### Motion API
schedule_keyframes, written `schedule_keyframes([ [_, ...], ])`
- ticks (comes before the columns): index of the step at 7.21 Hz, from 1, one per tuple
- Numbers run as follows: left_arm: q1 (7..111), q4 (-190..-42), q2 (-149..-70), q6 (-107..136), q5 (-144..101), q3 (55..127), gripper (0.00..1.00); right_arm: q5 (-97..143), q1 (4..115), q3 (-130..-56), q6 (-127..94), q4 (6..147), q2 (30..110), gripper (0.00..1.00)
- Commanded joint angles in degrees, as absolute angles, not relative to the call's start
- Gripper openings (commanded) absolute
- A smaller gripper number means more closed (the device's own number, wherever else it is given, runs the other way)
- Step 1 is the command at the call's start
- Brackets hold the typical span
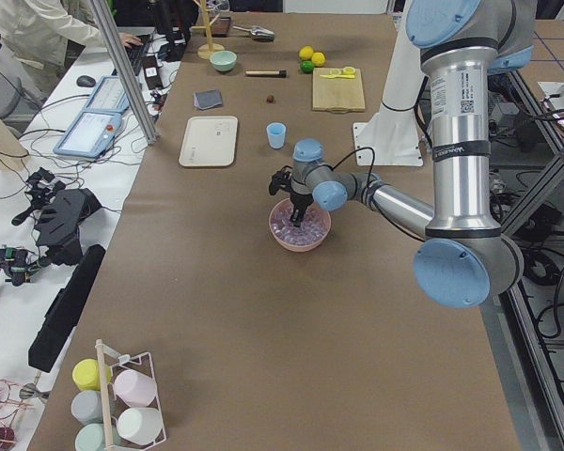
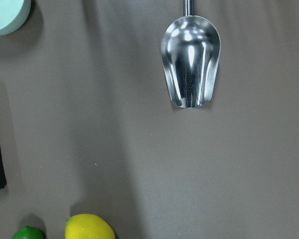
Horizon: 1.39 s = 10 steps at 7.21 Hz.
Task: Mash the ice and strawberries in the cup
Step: 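Close the left gripper on one clear ice cube and lift, then carry the ice cube with the left gripper over the blue cup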
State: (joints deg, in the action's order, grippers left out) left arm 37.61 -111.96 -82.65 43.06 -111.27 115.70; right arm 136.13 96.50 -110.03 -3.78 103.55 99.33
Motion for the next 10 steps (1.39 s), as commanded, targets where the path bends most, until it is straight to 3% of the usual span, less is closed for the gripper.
schedule_keyframes([
  [1,40.9,-111.9,-80.3,42.6,-111.3,119.2,0.0,136.2,96.6,-110.0,-3.8,103.5,99.2,1.0],
  [4,44.0,-111.8,-82.2,43.4,-111.1,125.2,0.0,136.1,96.6,-110.0,-3.9,103.6,99.1,1.0],
  [7,42.6,-106.8,-98.0,50.4,-111.0,123.8,0.0,136.1,96.6,-110.0,-3.7,103.6,99.3,1.0],
  [10,33.7,-105.9,-105.9,53.0,-104.5,122.1,0.0,136.2,96.5,-109.7,-3.9,103.6,99.2,1.0],
])
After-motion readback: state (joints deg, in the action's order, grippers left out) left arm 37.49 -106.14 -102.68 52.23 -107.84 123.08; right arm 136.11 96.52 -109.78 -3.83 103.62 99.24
